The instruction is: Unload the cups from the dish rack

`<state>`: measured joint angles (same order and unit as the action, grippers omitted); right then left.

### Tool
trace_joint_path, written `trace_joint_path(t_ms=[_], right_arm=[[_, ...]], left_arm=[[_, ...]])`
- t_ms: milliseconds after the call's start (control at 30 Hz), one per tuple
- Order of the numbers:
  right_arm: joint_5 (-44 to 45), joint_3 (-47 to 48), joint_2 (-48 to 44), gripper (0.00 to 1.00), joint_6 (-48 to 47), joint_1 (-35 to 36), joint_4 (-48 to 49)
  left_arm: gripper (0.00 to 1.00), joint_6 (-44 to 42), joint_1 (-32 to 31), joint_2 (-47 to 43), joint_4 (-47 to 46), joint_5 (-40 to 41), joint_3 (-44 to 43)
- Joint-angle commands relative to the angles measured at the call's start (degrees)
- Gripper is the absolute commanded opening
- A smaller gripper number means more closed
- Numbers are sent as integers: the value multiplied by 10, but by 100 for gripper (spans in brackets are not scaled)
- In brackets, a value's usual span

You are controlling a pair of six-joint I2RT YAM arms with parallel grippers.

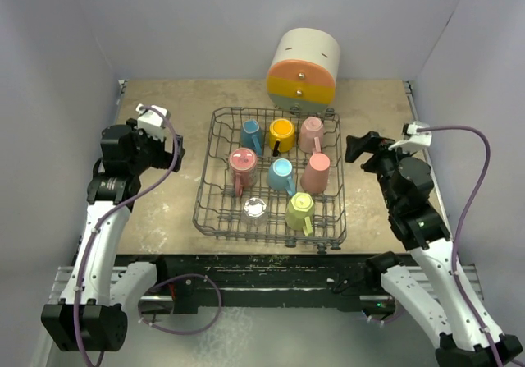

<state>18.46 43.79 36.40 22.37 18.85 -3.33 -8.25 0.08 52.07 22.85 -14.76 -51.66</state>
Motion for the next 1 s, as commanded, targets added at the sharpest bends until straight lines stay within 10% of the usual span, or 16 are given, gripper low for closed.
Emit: trace_joint_path(t_ms=[0,133,400,567,967], right_arm=[[-136,20,-2,100,115,0,-41],[-230,6,20,100,103,0,-63],[-147,68,30,100,210,0,-172],[-379,-54,-32,100,201,0,-37],[-238,-3,14,97,140,71,-309]], left_arm=[[99,-49,5,10,73,-15,-29],[99,-43,5,6,83,-35,-30],[99,-37,5,-2,80,-32,-26],[99,-30,5,-3,80,-27,-27],[99,-32,5,2,78,-14,-34]])
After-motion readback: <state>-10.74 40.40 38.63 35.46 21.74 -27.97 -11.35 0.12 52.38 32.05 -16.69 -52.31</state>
